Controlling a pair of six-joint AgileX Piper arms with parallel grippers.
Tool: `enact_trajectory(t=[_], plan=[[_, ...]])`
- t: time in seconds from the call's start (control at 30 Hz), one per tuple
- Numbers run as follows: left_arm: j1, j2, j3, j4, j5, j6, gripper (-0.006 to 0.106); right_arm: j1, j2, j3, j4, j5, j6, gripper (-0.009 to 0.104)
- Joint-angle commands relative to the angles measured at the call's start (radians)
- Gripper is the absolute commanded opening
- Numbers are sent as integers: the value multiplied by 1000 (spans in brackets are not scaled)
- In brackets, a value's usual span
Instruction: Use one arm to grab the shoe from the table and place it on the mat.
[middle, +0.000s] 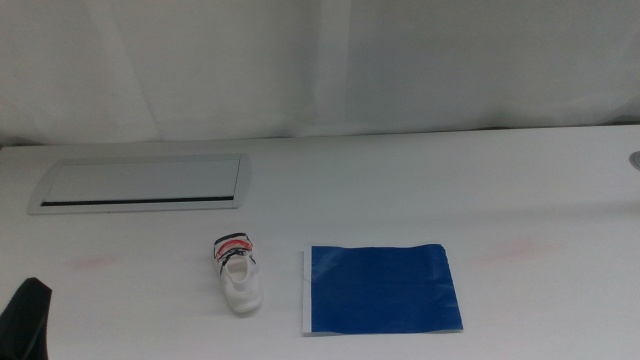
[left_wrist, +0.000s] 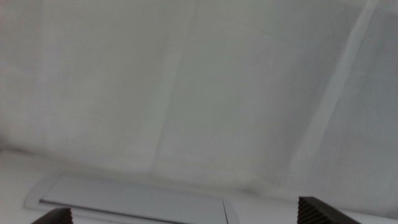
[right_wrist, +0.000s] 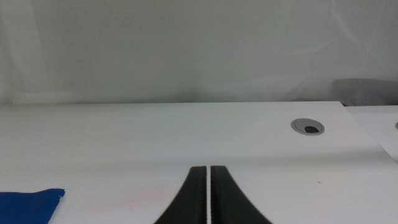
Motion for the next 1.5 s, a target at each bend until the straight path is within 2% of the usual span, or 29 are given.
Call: enact_trajectory(t=[0.0,0.27,0.37,0.4,0.5,0.6,0.77,0.9,0.93,0.97,1.03,1.1,1.17,1.27,1.33,1.47], plan=[[0,12,-50,-10,67,-31,89,-8,-5,7,-3,-15,-2,-3],[0,224,-360,-14,427,-43,89,-8,-5,7,-3,-15,-2,-3],[0,339,-444,-92,454,0,89,-8,-5,7,-3,-15,-2,-3],[0,414,-491,-176,457,106,89,-8,-5,7,-3,-15,-2,-3],[0,526,-562,-321,494,272,89,-8,-5,7,-3,-15,-2,-3],[0,646,-643,-403,549,348,89,-8,-5,7,-3,-15,-2,-3],[-7,842,-811,-416,669,348,89,-8,-5,7,-3,-15,-2,-3],[-98,970,-911,-411,698,312,89,-8,-5,7,-3,-15,-2,-3],[-128,1001,-924,-393,691,275,89,-8,-5,7,-3,-15,-2,-3],[-216,1058,-953,-314,661,183,89,-8,-5,7,-3,-15,-2,-3],[-307,1105,-967,-208,619,49,89,-8,-5,7,-3,-15,-2,-3],[-378,1152,-979,-64,610,-168,89,-8,-5,7,-3,-15,-2,-3],[-446,1209,-994,114,663,-394,89,-8,-5,7,-3,-15,-2,-3],[-523,1302,-1023,334,779,-644,89,-8,-5,7,-3,-15,-2,-3],[-557,1358,-1050,413,851,-731,89,-8,-5,7,-3,-15,-2,-3],[-590,1460,-1100,416,864,-816,89,-8,-5,7,-3,-15,-2,-3]])
